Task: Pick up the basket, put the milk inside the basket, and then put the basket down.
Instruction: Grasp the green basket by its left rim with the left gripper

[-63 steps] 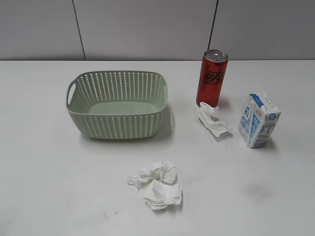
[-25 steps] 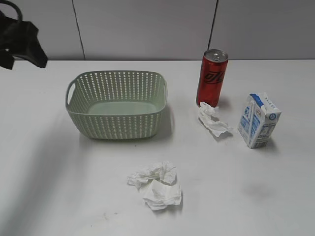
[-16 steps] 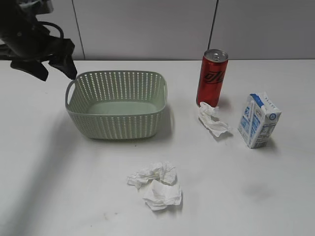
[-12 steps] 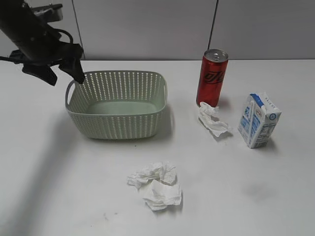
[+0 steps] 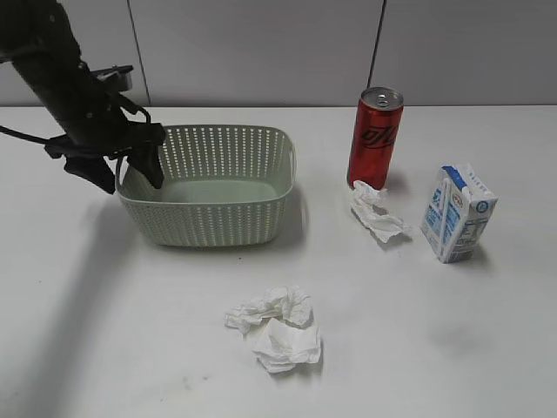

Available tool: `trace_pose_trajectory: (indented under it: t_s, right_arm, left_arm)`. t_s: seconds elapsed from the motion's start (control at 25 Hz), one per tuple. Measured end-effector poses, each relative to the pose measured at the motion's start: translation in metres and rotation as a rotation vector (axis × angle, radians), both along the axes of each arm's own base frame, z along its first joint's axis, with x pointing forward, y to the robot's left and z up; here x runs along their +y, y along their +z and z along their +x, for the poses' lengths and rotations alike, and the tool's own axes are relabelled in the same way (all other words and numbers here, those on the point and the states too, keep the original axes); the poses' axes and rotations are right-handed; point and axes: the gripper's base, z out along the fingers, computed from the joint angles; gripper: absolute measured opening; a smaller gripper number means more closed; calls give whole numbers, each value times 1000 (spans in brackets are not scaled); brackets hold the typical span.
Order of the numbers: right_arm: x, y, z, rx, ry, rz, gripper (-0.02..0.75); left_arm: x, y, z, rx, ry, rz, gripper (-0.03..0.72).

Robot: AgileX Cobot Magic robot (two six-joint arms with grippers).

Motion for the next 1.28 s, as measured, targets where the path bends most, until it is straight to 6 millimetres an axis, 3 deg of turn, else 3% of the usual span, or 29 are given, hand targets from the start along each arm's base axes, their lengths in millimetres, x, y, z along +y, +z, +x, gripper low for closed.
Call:
trace_pose_trajectory:
  t_s: [0.24,0.56,0.64,0.88,0.96,1.2,1.28]
  right_arm:
    - [0,0,0,1,-3,5,589]
    - [0,0,0,2,-6,7,589]
    - [0,0,0,2,-7,8,589]
    - [0,0,0,2,-9,10,589]
    - [0,0,0,2,-9,10,589]
    - [0,0,0,2,-10,11,589]
    - [0,0,0,2,-10,11,589]
  left_arm:
    - [0,1,2,-16,11,-4,568]
    - [0,1,0,0,8,-4,432]
    - [0,1,0,3,7,-4,371]
    - [-2,1,0,9,15,-20,56]
    - [-2,1,-1,19,8,-18,1]
    - [-2,2,-3,42,22,-22,0]
    - [-1,11,-6,36,22,-19,0]
